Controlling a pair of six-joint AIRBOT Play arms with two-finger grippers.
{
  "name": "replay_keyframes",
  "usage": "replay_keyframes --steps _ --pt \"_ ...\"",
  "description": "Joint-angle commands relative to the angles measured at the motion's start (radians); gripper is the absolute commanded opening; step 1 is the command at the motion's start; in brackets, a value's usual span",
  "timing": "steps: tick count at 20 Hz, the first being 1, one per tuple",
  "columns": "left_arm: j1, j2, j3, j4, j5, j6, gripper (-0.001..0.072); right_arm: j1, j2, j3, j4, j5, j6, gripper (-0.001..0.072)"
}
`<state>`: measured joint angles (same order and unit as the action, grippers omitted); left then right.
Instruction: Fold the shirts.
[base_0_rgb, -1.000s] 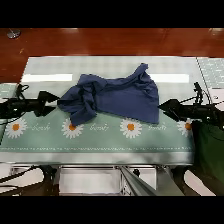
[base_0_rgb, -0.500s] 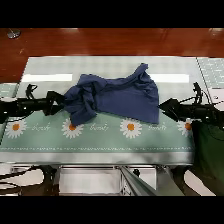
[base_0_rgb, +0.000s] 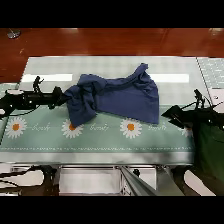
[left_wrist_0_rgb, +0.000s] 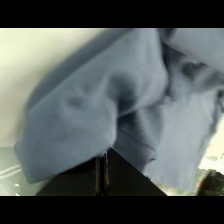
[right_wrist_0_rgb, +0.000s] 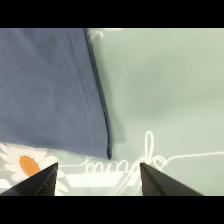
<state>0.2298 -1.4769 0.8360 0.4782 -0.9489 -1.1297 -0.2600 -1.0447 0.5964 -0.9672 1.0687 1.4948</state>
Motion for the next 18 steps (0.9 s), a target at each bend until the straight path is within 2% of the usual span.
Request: replay_keyframes --steps 1,6,13,14,15,16,18 --pt "-0.002 -0.001 0.018 -0.004 -0.032 0.011 0.0020 0.073 -0.013 0.000 -0.062 -0.024 0.059 0.0596" --pt "-0.002 -0.001 0.018 -0.004 -0.040 0.011 0.0020 0.146 -0.160 0.032 -0.032 -0.036 0.062 0.0596" --pt "-0.002 -0.001 0.018 -0.004 -0.079 0.011 0.0020 0.255 -0.370 0.217 0.090 -0.093 0.058 0.0595" --pt "-0.002 -0.001 0.018 -0.004 -0.093 0.011 0.0020 0.274 -0.399 0.254 0.094 -0.086 0.058 0.0536" --pt "-0.002 0.001 0.019 -0.005 -0.107 0.011 0.0020 0.286 -0.415 0.290 0.094 -0.081 0.055 0.0314" --pt "-0.001 0.008 0.023 -0.005 -0.119 0.012 0.0020 0.295 -0.417 0.332 0.094 -0.077 0.026 0.0020" --pt "0.004 0.055 0.066 -0.022 -0.136 0.015 0.0020 0.291 -0.411 0.457 0.086 -0.021 0.007 0.0022"
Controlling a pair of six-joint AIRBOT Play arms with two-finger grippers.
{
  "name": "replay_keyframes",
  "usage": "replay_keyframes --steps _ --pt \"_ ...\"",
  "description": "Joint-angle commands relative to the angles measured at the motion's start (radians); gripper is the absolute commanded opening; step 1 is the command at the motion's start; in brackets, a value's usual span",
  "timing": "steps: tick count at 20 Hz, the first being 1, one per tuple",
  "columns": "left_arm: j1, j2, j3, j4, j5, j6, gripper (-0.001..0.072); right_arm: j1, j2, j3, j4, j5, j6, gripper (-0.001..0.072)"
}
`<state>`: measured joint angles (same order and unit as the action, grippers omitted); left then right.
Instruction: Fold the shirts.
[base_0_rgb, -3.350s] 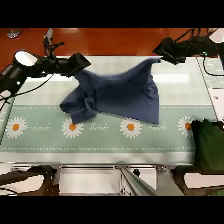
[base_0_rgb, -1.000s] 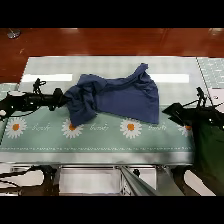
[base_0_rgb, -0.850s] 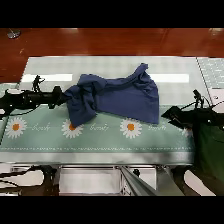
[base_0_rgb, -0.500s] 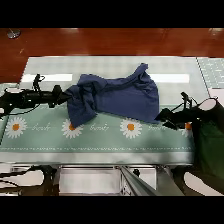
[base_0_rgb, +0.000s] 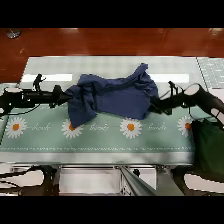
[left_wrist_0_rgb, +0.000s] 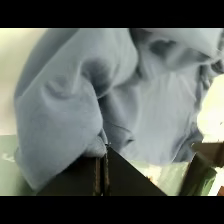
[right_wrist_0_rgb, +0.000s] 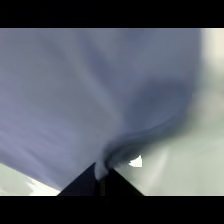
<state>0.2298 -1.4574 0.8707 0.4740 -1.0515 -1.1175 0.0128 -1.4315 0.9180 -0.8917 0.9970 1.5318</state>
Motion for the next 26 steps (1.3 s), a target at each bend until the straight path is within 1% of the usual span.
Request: replay_keyframes --steps 1,2,4,7,8,9,11,13,15,17,19,20,21,22,23,25,26 --pt "0.008 0.077 0.072 -0.050 -0.029 0.003 0.0020 0.013 -0.014 0.220 -0.013 0.088 -0.029 0.0022" --pt "0.014 0.120 0.126 -0.101 -0.014 0.003 0.0019 0.005 0.003 0.331 -0.054 0.117 -0.019 0.0022" --pt "0.028 0.211 0.286 -0.203 0.027 0.002 0.0020 -0.007 0.041 0.596 -0.139 0.147 0.033 0.0022" --pt "0.041 0.305 0.571 -0.209 0.077 -0.005 0.0019 -0.007 0.093 1.037 -0.263 0.213 0.058 0.0022" --pt "0.053 0.325 0.660 -0.190 0.079 -0.018 0.0019 -0.006 0.117 1.147 -0.286 0.247 0.056 0.0022" --pt "0.070 0.348 0.749 -0.144 0.078 -0.060 0.0019 -0.007 0.153 1.219 -0.303 0.272 0.049 0.0022" --pt "0.115 0.399 0.890 -0.022 0.064 -0.135 0.0019 -0.007 0.283 1.228 -0.331 0.284 0.015 0.0022" --pt "0.174 0.468 0.987 0.095 0.037 -0.180 0.0019 -0.007 0.423 1.186 -0.351 0.306 -0.009 0.0022" --pt "0.232 0.552 1.030 0.156 -0.003 -0.199 0.0019 -0.007 0.542 1.155 -0.388 0.309 -0.014 0.0022" --pt "0.274 0.645 1.032 0.193 -0.008 -0.204 0.0019 -0.007 0.631 1.155 -0.434 0.308 -0.012 0.0022" --pt "0.286 0.735 1.031 0.362 -0.011 -0.206 0.0019 -0.007 0.698 1.155 -0.462 0.330 -0.005 0.0022" --pt "0.275 0.769 1.031 0.440 -0.022 -0.221 0.0019 -0.007 0.721 1.155 -0.465 0.359 -0.005 0.0022" --pt "0.245 0.797 1.031 0.513 -0.038 -0.241 0.0019 -0.007 0.739 1.155 -0.464 0.404 0.006 0.0022" --pt "0.187 0.818 1.031 0.591 -0.063 -0.242 0.0019 -0.007 0.750 1.155 -0.464 0.452 0.012 0.0022" --pt "0.115 0.832 1.030 0.671 -0.087 -0.249 0.0019 -0.007 0.755 1.155 -0.462 0.510 0.014 0.0022" --pt "-0.051 0.850 1.010 0.841 -0.131 -0.305 0.0019 -0.007 0.756 1.148 -0.454 0.607 0.026 0.0022" --pt "-0.114 0.848 0.998 0.898 -0.161 -0.320 0.0019 -0.007 0.756 1.129 -0.439 0.638 0.028 0.0022"
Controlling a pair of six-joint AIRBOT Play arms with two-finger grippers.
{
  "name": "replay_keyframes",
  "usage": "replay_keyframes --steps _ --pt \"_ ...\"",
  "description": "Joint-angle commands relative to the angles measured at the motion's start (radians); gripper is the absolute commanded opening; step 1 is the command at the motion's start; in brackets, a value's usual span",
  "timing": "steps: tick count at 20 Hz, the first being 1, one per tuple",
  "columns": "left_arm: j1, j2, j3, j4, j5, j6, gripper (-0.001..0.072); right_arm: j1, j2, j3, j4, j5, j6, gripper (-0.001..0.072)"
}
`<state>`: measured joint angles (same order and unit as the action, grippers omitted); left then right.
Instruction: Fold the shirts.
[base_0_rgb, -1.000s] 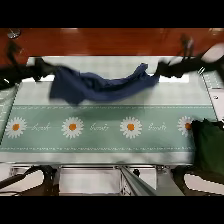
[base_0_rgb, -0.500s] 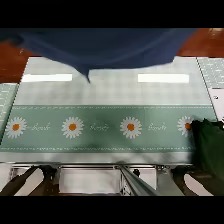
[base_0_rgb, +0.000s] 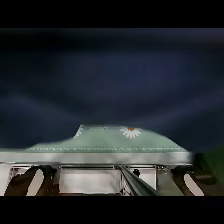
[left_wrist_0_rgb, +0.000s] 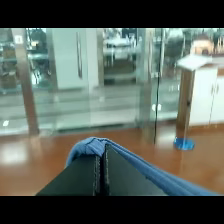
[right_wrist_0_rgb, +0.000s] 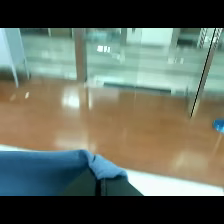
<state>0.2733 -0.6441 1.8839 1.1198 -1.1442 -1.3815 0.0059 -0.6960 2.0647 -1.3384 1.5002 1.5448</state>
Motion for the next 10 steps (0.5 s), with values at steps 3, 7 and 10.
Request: replay_keyframes --steps 3,7,10 --pt "-0.238 0.008 -0.108 0.352 -0.145 -0.083 0.0019 0.000 0.020 -0.170 0.090 0.167 0.015 0.0022" --pt "-0.234 -0.088 -0.339 0.354 -0.097 -0.090 0.0019 0.000 0.005 -0.519 0.109 -0.026 0.005 0.0022" --pt "-0.234 -0.231 -0.474 0.354 -0.007 -0.138 0.0019 0.000 -0.100 -0.731 0.109 -0.218 -0.004 0.0022"
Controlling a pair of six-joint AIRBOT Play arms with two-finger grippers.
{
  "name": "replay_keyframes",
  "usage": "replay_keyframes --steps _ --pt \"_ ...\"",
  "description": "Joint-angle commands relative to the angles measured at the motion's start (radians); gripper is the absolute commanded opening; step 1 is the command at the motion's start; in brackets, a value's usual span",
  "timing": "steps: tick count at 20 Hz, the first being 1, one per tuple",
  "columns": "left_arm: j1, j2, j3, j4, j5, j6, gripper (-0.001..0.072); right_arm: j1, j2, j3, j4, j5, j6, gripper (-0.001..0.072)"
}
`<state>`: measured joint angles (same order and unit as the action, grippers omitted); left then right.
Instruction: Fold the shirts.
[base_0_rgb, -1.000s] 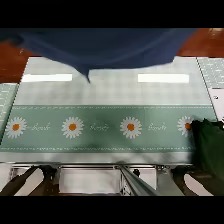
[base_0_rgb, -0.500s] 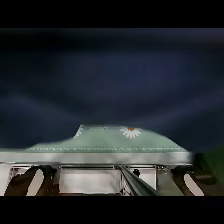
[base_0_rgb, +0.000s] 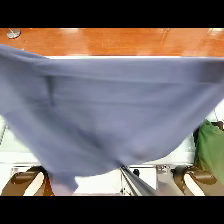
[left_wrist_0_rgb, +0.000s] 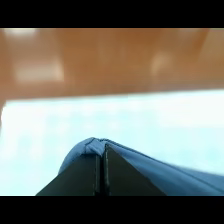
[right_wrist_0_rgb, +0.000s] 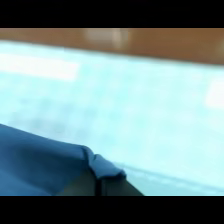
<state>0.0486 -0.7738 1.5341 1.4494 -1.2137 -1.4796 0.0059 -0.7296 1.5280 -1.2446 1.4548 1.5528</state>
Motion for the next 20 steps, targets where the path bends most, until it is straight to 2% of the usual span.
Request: replay_keyframes --steps 1,5,7,10,13,17,19,20 --pt "-0.010 -0.163 -0.150 0.024 0.105 -0.064 0.0019 0.000 -0.124 -0.222 0.012 -0.230 -0.017 0.0022" --pt "-0.017 -0.405 -0.155 -0.046 0.266 -0.089 0.0019 0.000 -0.425 -0.212 0.015 -0.446 -0.016 0.0022" --pt "-0.024 -0.508 -0.155 -0.099 0.382 -0.096 0.0020 -0.002 -0.608 -0.120 0.014 -0.486 -0.002 0.0022" --pt "-0.023 -0.640 -0.155 -0.120 0.504 -0.242 0.0019 -0.018 -0.881 0.108 0.065 -0.474 0.040 0.0022" --pt "-0.023 -0.736 -0.155 -0.163 0.513 -0.289 0.0020 -0.031 -1.069 0.278 0.161 -0.454 0.060 0.0022" --pt "-0.023 -0.799 -0.155 -0.242 0.496 -0.287 0.0020 -0.052 -1.146 0.334 0.220 -0.418 0.074 0.0022" --pt "-0.009 -0.795 -0.150 -0.242 0.457 -0.238 0.0020 -0.077 -1.136 0.334 0.219 -0.332 0.033 0.0022" --pt "0.006 -0.794 -0.130 -0.242 0.394 -0.190 0.0020 -0.099 -1.123 0.334 0.219 -0.264 0.004 0.0022"
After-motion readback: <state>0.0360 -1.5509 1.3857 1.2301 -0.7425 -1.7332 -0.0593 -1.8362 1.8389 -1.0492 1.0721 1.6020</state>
